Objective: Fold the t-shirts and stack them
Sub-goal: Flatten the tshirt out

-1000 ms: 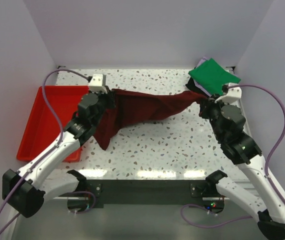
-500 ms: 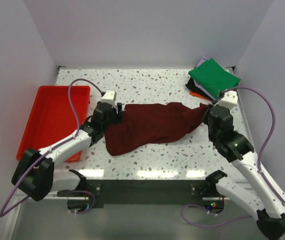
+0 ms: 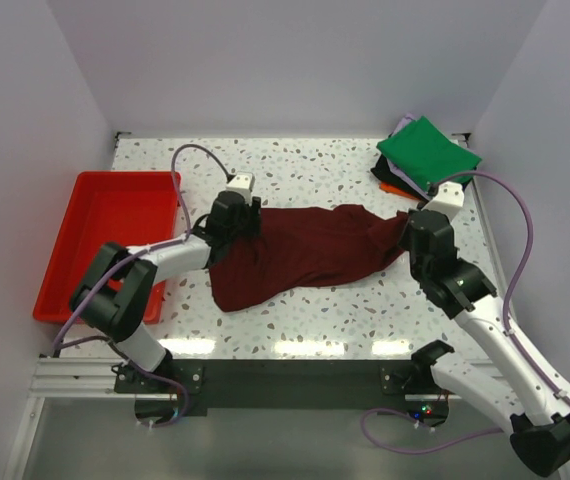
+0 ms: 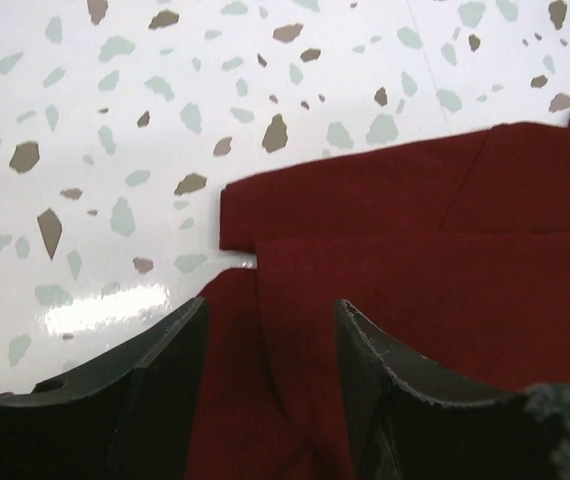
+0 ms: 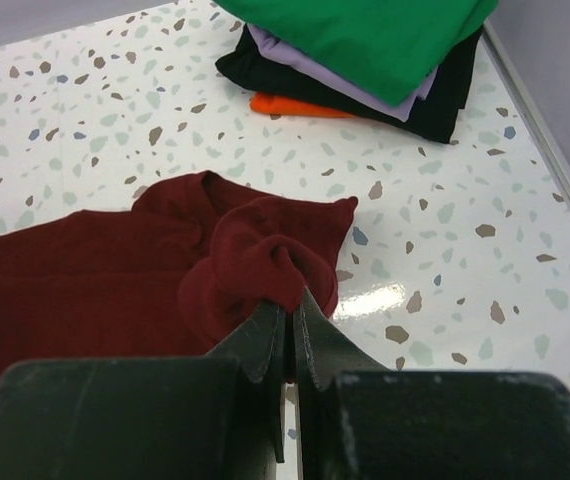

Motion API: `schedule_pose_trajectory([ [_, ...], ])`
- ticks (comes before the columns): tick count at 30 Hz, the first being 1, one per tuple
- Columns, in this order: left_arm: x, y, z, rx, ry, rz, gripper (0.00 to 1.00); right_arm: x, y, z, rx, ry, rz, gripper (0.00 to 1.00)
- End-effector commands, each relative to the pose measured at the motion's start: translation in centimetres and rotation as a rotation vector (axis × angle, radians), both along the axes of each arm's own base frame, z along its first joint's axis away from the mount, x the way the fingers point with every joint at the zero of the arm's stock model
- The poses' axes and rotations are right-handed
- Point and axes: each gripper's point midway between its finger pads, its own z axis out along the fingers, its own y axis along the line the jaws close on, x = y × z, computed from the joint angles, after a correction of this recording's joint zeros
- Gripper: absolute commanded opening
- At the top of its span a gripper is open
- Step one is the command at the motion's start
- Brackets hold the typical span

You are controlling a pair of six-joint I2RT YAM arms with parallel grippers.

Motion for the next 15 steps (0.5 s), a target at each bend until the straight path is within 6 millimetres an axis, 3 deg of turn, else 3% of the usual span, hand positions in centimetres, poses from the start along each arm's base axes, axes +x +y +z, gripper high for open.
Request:
schedule_pose_trajectory([
  [1, 3.4, -1.5, 3.7, -0.041, -0.131, -0.017, 0.57, 0.4, 0.0, 1.2, 0.033, -0.060, -0.010, 0.00],
  [11, 3.9, -2.0, -0.2, -0.013, -0.033, -0.019, 0.42, 0.7, 0.1, 0.8, 0.040, -0.057, -0.002, 0.00],
  [15, 4.2, -2.1, -1.2, -0.005, -0.012, -0.014, 0.42, 0.7, 0.1, 0.7, 0.039, -0.053, 0.002, 0.00],
])
